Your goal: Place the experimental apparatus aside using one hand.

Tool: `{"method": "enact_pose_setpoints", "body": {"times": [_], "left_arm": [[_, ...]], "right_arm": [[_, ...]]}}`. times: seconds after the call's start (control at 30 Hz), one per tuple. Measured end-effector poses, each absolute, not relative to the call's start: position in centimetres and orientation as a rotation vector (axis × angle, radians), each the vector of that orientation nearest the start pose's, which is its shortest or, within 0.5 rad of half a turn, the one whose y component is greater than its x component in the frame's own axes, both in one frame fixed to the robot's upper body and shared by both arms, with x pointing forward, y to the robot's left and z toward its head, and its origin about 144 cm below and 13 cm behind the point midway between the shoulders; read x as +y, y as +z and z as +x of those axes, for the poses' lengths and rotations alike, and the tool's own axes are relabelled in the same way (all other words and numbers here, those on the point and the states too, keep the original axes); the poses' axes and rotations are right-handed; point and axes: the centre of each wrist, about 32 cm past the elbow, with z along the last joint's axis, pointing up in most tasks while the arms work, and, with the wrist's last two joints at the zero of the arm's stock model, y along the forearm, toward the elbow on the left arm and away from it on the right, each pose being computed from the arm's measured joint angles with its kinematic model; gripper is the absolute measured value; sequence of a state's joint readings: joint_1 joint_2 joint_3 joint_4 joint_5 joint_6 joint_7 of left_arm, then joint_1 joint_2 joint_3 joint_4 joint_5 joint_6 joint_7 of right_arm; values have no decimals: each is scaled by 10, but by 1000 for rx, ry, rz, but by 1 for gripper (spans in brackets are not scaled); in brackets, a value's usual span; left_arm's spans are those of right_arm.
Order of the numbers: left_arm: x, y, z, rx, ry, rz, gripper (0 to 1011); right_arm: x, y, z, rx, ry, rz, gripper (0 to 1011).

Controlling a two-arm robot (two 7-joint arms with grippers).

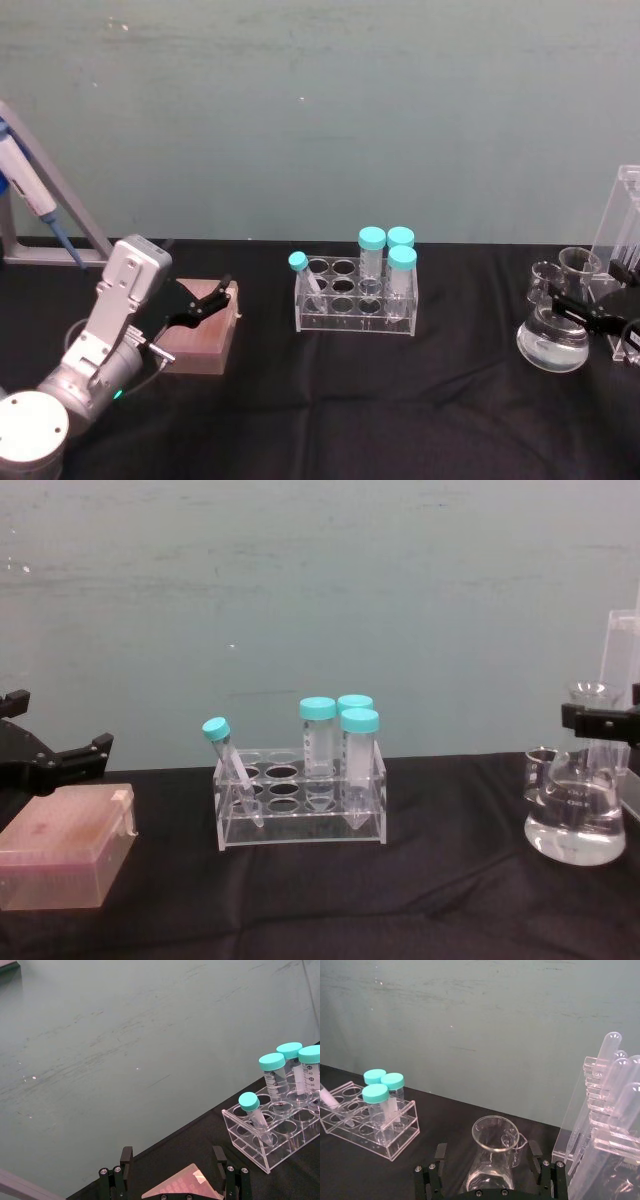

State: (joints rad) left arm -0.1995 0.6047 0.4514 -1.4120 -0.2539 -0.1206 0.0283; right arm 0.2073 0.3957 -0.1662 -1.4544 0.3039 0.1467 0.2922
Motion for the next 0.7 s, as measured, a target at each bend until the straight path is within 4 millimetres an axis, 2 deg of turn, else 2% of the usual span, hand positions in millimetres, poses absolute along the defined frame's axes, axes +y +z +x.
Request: {"method": "enact_pose_setpoints", "body": {"times": [0.47, 0.7], "left_arm": [[310, 1140, 489, -285, 1248, 304, 1000], [310, 1140, 489, -285, 1248, 304, 1000]], "right_arm": [[-313, 1192, 481, 7, -1161, -157, 1002], [-313, 1193, 481, -12, -1068, -137, 1002]]}}
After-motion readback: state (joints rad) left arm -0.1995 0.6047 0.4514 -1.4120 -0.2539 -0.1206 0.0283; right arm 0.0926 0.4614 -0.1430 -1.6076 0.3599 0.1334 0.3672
